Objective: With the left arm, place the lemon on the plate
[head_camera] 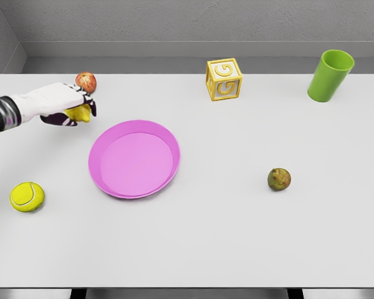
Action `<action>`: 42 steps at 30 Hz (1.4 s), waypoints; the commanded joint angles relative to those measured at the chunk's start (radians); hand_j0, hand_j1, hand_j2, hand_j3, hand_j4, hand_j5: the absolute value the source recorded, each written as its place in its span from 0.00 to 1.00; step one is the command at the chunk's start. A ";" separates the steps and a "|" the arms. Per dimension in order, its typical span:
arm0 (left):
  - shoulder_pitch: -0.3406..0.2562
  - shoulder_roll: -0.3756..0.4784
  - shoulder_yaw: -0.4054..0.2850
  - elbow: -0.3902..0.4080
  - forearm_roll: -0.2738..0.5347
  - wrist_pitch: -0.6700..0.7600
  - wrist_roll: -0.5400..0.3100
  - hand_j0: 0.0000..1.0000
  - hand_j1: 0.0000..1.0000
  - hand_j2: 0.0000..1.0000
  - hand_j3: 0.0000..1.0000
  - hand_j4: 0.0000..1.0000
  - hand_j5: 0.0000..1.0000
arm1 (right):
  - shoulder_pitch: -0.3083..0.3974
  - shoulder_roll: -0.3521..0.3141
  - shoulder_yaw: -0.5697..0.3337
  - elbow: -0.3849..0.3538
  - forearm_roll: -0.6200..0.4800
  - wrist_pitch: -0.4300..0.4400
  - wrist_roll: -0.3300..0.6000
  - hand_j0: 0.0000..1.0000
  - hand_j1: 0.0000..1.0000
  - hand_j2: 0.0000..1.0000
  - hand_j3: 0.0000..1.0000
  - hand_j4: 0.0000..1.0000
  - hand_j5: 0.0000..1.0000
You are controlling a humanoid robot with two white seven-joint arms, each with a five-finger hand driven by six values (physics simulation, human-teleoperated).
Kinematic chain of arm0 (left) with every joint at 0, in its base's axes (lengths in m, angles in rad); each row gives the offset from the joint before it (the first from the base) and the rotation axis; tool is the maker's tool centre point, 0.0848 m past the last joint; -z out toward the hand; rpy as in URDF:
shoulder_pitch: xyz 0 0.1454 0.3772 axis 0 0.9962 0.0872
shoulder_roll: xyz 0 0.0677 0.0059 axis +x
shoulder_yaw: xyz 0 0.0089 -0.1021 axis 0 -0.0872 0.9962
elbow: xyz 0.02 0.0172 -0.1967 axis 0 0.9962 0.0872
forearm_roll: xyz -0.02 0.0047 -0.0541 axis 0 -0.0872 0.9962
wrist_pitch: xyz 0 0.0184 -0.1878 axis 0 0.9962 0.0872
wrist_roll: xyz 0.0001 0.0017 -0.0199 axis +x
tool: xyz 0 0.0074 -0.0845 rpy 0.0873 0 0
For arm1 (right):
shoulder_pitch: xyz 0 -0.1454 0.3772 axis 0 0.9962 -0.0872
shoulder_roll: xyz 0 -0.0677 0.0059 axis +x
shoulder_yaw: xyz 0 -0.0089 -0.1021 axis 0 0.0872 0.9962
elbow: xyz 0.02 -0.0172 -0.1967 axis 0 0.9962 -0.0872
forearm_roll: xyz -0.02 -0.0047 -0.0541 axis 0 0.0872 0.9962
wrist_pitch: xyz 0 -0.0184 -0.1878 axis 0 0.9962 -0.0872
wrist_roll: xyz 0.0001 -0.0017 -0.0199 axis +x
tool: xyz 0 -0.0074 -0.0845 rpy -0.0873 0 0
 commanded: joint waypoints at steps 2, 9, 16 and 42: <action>-0.002 0.002 -0.018 -0.046 0.009 -0.005 0.001 0.53 0.53 0.53 0.53 0.53 0.53 | 0.002 0.000 0.000 0.000 0.001 0.000 0.000 1.00 1.00 1.00 1.00 1.00 1.00; 0.000 0.005 -0.080 -0.158 0.025 -0.011 0.000 0.53 0.53 0.53 0.53 0.53 0.53 | 0.000 0.000 0.000 0.000 -0.001 0.000 0.000 1.00 1.00 1.00 1.00 1.00 1.00; -0.002 0.007 -0.117 -0.226 0.030 -0.011 0.001 0.53 0.53 0.53 0.53 0.53 0.53 | 0.002 0.000 0.000 0.000 0.001 0.000 0.000 1.00 1.00 1.00 1.00 1.00 1.00; -0.002 0.022 -0.203 -0.332 0.088 -0.092 0.002 0.99 0.99 0.99 0.99 0.99 0.99 | 0.002 0.000 0.000 0.000 -0.001 0.000 0.000 1.00 1.00 1.00 1.00 1.00 1.00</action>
